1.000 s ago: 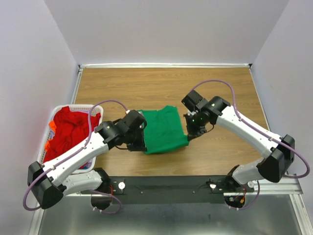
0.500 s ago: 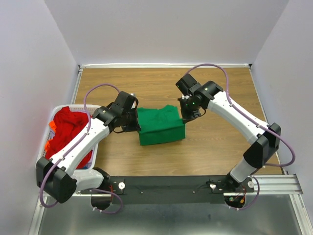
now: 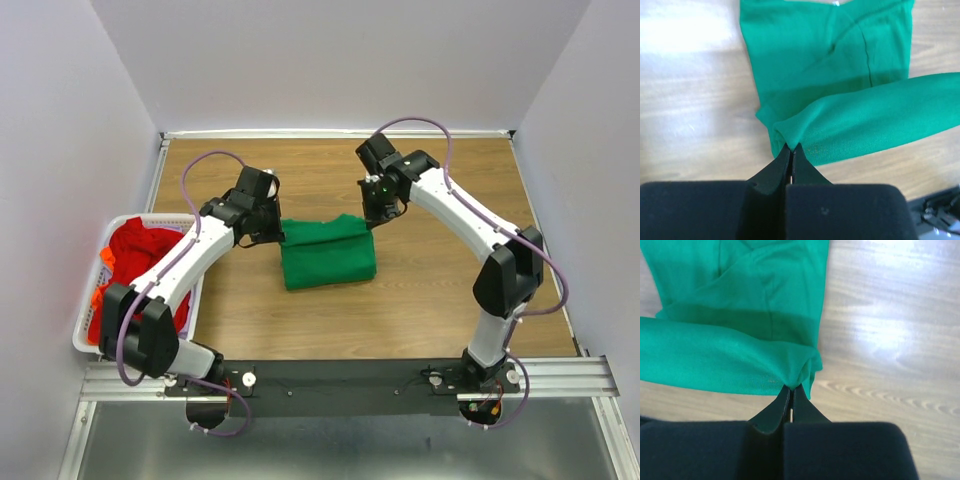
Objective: Fold and stack the t-shirts
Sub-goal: Fold the tshirt
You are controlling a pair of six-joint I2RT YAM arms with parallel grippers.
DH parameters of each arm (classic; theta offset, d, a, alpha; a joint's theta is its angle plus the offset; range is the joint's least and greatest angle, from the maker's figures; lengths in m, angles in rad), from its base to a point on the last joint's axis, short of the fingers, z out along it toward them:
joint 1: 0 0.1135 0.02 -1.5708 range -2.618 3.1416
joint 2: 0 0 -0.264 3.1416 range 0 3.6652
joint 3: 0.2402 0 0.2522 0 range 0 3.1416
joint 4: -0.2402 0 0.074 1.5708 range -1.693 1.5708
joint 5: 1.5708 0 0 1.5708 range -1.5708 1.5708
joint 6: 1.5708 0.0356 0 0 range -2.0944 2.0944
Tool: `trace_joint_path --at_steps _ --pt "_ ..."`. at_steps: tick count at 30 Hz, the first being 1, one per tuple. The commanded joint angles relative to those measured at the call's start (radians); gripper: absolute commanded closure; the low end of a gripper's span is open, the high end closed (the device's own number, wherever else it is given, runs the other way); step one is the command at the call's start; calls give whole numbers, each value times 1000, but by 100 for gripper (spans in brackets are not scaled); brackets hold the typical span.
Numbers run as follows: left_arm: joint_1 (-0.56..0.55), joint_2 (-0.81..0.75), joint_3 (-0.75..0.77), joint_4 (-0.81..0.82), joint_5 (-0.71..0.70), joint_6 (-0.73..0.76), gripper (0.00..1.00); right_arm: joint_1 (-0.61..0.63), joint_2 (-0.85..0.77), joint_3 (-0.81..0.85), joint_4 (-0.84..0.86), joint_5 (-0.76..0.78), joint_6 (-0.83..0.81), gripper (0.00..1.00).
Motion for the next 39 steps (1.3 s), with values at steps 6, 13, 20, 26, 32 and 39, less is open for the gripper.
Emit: trace_joint_path --at_steps 6,13,20,26,32,39 --pt "57 146 31 165 -53 77 100 -43 145 42 121 36 -52 99" --pt "59 276 58 282 -68 94 100 -74 218 4 197 57 -50 99" --pt "59 321 55 317 -135 85 88 -83 241 19 248 88 -46 83" --pt "59 205 31 323 -180 71 31 -83 157 16 286 111 -59 51" --pt "34 -11 -144 443 -114 135 18 -84 -61 -243 533 -192 -145 50" --pt "3 0 -265 644 81 166 37 -87 -48 -421 753 -493 -182 51"
